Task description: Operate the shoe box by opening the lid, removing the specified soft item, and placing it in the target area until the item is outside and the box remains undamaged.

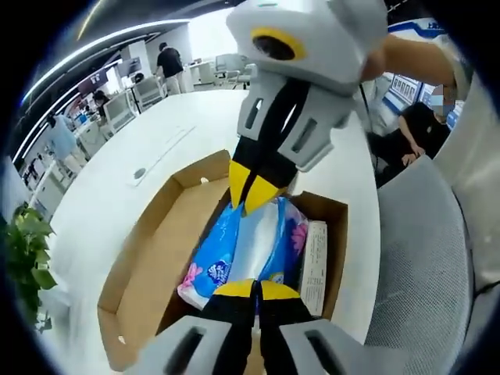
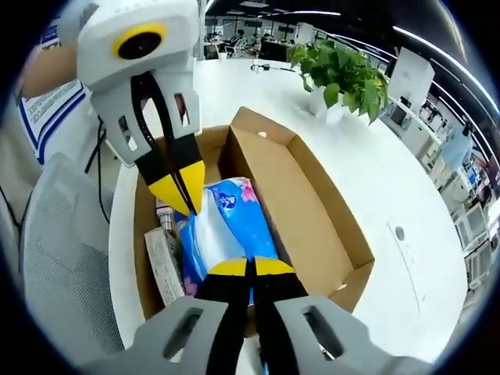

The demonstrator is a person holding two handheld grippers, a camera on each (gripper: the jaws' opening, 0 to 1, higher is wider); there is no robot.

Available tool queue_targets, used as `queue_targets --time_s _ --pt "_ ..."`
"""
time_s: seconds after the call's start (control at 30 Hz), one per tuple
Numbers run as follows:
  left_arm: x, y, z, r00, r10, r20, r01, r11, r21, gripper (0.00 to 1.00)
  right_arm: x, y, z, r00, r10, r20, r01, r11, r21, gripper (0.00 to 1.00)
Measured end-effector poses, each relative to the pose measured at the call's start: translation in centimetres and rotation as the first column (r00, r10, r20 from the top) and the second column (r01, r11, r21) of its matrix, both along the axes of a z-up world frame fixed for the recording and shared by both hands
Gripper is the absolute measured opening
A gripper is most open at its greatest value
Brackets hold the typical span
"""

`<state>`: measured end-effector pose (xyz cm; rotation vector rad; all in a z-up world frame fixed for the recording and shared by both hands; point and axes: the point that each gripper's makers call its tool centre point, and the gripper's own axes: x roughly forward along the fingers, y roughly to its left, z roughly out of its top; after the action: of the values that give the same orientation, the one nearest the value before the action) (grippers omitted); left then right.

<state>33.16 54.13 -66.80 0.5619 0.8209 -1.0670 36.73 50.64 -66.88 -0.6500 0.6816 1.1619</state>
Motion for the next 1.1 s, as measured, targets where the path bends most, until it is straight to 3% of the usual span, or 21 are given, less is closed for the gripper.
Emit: queue_targets --time_s 0.37,0.57,1.1 --pt "-0.2 -0.7 3.0 1.0 0.0 0.024 0.0 1.0 -0.005 0.0 -0.3 -0.7 2.7 1.0 0.02 0.02 -0.02 1.0 0.018 0.0" --pt "-0.3 -1.8 4.0 1.0 -0.008 0.025 0.008 1.0 -0.009 0.0 -0.6 -2.2 3.9 1.0 0.021 0.022 -0.022 0.999 0.025 0.0" --pt "-1.0 -8.7 5.1 0.996 -0.089 0.009 0.089 0.995 -0.034 0.0 -0.6 -8.8 5.3 0.999 -0.02 0.025 0.019 1.0 0.018 0.0"
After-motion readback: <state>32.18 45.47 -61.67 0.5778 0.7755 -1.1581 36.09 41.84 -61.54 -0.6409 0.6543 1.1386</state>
